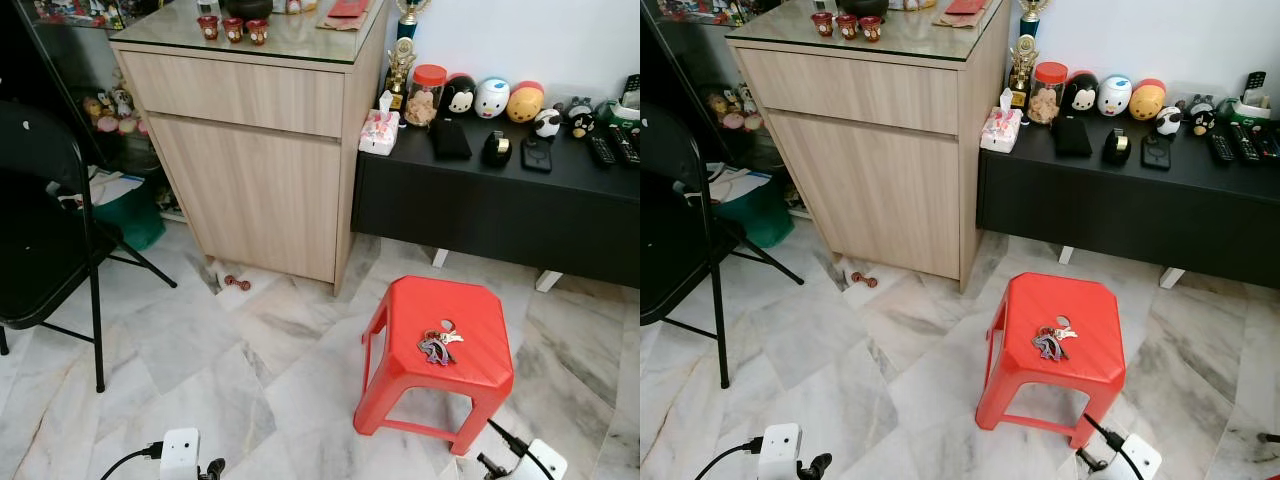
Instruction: Hang keys on a hook
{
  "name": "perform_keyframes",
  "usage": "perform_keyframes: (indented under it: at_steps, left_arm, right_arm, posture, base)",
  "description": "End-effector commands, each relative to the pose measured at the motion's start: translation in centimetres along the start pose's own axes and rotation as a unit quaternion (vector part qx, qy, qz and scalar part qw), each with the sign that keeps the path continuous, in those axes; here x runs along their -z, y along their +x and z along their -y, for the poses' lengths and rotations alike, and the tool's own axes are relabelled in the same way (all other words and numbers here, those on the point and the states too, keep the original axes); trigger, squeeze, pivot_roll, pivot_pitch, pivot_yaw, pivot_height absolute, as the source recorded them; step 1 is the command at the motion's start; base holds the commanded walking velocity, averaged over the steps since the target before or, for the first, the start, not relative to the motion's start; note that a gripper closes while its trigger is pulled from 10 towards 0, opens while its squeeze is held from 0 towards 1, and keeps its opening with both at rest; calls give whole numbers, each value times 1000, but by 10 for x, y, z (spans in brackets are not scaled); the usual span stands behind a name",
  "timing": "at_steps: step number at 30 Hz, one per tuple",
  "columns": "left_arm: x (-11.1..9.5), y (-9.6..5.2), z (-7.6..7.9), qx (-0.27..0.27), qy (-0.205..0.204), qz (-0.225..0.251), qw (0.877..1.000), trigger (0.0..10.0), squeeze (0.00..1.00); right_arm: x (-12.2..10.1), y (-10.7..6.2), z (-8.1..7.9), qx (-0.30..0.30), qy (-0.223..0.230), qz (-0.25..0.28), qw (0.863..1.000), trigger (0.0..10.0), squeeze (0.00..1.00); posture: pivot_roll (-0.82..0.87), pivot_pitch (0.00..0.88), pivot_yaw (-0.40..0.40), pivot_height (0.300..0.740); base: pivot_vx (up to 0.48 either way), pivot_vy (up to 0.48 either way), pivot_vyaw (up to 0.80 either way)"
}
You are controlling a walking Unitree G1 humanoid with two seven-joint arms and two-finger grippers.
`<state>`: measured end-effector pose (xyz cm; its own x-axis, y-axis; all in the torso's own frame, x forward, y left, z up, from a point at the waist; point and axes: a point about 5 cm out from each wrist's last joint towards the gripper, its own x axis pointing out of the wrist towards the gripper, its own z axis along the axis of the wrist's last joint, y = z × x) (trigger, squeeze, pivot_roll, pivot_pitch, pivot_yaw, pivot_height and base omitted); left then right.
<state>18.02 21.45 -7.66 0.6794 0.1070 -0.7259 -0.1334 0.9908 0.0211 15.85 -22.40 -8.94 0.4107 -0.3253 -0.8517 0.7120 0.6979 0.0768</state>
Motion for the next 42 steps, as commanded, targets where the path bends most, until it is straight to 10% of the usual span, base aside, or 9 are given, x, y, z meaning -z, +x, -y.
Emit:
perform_keyframes:
  at_steps: [1, 42]
  left_arm:
    - [9, -3, -3, -1, 9, -18, 1000, 10000, 0]
    - [-1, 1, -1, -4, 21, -8, 1000, 10000, 0]
  right_arm:
    - [5, 0, 8, 6, -14, -9, 1000, 10000, 0]
    - [12, -3, -18, -79, -38, -13, 996, 10000, 0]
  posture:
    - [137, 39, -14, 740]
    - [103, 0, -17, 740]
  base:
    - [0, 0, 0]
    - [0, -227, -189]
